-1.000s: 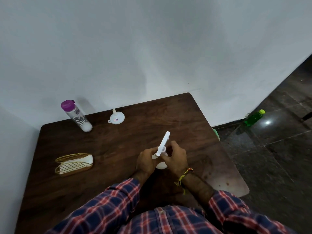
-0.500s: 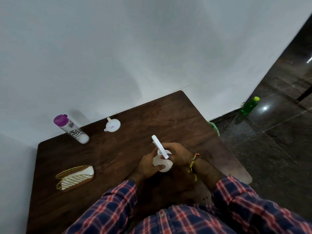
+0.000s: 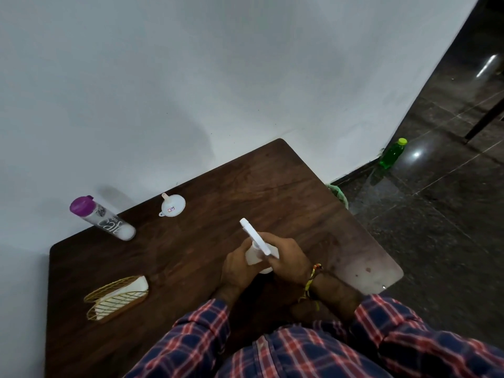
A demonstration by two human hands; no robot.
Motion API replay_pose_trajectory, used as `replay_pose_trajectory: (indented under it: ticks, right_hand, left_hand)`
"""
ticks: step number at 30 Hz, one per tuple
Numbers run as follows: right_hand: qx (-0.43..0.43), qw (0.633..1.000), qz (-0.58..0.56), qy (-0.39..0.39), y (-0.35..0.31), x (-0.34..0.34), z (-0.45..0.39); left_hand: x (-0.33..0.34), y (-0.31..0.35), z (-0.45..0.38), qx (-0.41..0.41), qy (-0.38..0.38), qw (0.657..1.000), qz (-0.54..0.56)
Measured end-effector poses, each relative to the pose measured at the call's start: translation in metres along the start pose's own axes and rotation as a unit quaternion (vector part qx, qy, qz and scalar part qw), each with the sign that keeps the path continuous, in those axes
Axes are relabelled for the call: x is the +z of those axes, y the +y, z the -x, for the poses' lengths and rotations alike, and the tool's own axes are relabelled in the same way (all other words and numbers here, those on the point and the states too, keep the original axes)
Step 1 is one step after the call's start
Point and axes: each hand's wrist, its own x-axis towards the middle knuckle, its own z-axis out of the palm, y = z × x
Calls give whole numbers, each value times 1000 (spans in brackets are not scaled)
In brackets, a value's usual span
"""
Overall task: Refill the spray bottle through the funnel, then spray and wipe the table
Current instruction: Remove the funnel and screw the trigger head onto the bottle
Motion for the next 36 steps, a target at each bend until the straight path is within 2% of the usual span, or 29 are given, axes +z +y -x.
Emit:
replay_pose_trajectory:
  ticks: [3, 5, 8, 12, 15, 18, 25, 29, 36]
  right_hand:
    - [55, 995, 49, 73, -5, -2, -3]
    - [65, 996, 42, 49, -8, 0, -5]
    - [15, 1000, 11, 24, -7, 8, -1]
    - [56, 996, 6, 65, -3, 4, -3]
    - [48, 998, -16, 29, -3, -1, -1]
    - [-7, 1000, -20, 15, -2, 1, 3]
    - [21, 988, 83, 126, -10, 14, 11]
    - [30, 988, 75, 129, -7, 8, 8]
    - [-2, 976, 150, 160, -2, 24, 10]
  left_hand:
    - [6, 6, 4, -10, 20, 999, 24]
    - [6, 10, 6, -7, 34, 999, 9]
    - [4, 13, 5, -15, 33, 999, -27]
    - [8, 8, 2, 13, -36, 998, 44]
    - [8, -8, 3, 54, -54, 996, 55]
    - [9, -13, 7, 29, -31, 998, 39]
    - [12, 4, 8, 35, 29, 999, -30]
    - [9, 10, 8, 35, 27, 998, -40]
    - [14, 9, 10, 39, 48, 996, -61]
